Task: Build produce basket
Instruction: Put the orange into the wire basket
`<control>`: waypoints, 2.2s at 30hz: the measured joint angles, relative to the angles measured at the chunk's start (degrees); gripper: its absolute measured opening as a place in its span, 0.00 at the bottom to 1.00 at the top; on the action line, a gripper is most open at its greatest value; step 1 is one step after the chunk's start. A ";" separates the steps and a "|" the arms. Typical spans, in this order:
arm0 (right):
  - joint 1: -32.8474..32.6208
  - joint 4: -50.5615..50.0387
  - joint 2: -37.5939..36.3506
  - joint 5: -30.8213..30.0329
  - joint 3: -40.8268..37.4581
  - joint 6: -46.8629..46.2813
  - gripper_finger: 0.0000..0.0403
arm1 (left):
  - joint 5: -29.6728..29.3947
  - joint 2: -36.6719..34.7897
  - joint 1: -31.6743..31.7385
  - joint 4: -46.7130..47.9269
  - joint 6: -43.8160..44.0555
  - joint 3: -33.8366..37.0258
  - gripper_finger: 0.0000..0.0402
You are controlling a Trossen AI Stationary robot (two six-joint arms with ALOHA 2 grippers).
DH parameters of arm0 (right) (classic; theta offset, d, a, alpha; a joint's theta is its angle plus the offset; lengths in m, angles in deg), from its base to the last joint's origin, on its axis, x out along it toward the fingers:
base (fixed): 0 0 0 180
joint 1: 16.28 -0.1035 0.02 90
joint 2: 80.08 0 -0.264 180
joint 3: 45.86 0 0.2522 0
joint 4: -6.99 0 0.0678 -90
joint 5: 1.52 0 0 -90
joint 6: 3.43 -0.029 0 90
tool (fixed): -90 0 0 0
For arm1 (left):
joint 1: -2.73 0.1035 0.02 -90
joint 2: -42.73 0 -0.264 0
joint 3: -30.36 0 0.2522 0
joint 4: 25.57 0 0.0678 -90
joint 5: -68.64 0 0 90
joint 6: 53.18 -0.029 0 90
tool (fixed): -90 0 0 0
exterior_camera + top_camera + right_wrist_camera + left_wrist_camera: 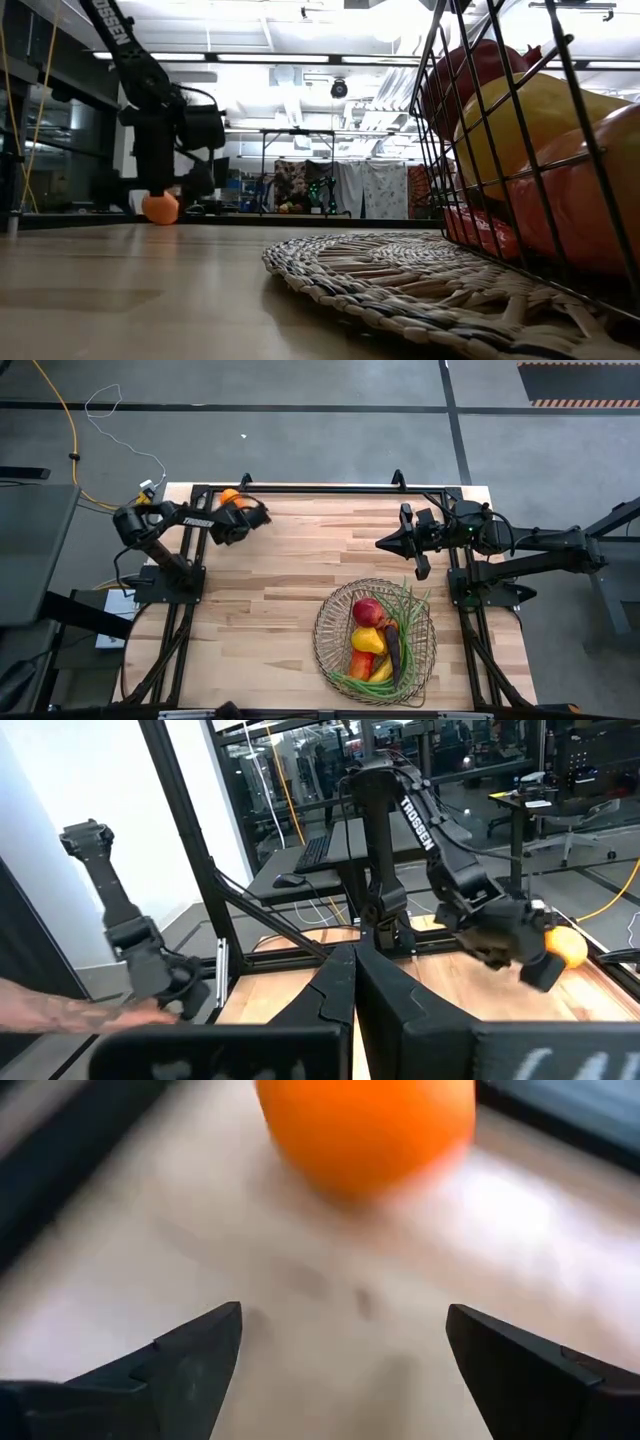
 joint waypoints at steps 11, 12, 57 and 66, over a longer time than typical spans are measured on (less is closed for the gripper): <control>0.00 0.00 0.00 -0.02 0.00 -0.01 0.00 | -0.88 -5.95 -13.93 10.32 -4.96 -7.99 0.85; 0.00 0.00 0.00 -0.03 0.00 -0.02 0.00 | -1.91 -6.44 -13.85 12.46 -7.14 -9.86 0.85; -0.04 -0.68 -0.02 -0.19 0.00 -0.06 0.00 | 13.73 19.64 15.80 44.06 -52.79 -36.52 0.85; -0.02 -0.92 -0.02 -1.07 0.00 -0.02 0.00 | 13.44 23.15 13.99 44.34 -56.81 -36.06 0.83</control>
